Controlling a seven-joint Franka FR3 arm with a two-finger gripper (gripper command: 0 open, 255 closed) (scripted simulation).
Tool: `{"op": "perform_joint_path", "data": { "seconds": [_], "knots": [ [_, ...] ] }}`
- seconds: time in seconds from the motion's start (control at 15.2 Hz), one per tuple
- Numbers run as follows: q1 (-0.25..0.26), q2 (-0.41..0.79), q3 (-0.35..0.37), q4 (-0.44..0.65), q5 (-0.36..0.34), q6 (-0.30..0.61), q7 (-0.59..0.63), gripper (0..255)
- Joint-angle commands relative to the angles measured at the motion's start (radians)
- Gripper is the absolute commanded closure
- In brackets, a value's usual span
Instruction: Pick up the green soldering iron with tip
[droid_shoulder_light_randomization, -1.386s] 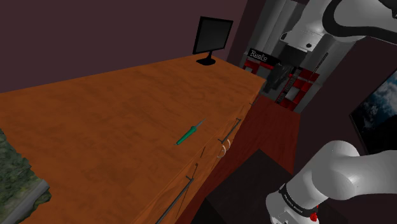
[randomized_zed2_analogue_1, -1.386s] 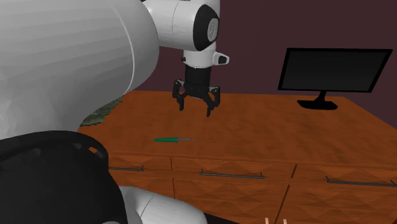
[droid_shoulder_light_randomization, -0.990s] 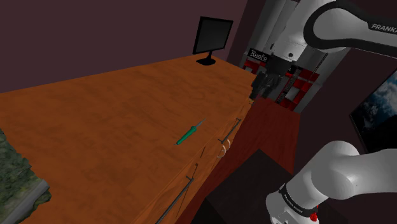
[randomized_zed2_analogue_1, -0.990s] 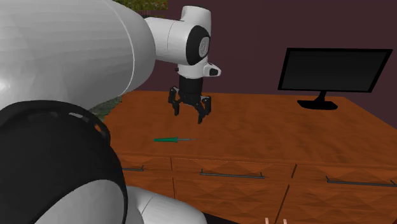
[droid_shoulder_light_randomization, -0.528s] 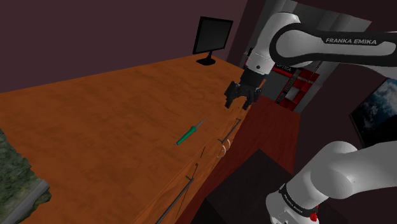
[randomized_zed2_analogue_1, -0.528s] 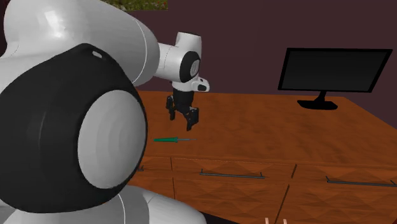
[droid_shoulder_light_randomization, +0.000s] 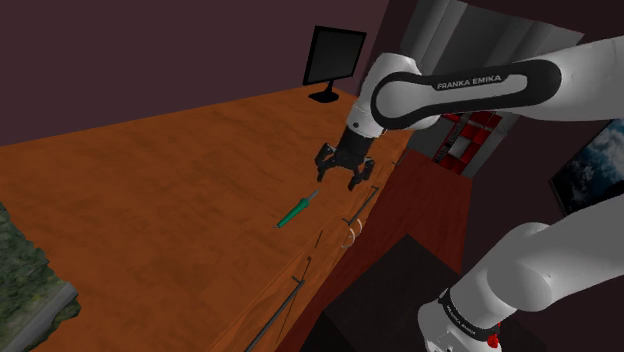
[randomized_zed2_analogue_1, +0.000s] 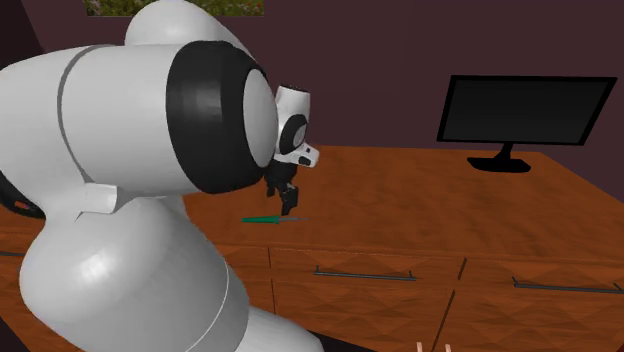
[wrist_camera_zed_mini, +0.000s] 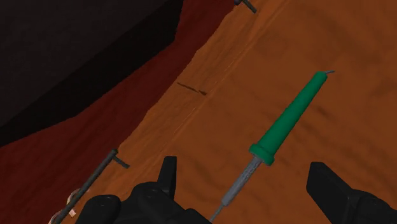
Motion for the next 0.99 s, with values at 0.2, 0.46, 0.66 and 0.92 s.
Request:
{"op": "perform_joint_path", "data": {
  "seconds": [0.2, 0.46, 0.66, 0.92],
  "knots": [
    [-0.015, 0.197, 0.052, 0.063, 0.013, 0.146, 0.194, 0],
    [-0.015, 0.295, 0.064, 0.084, 0.009, 0.228, 0.264, 0],
    [-0.014, 0.324, 0.066, 0.071, 0.010, 0.269, 0.258, 0],
    [-0.012, 0.351, 0.067, 0.061, 0.010, 0.305, 0.252, 0]
  ]
}}
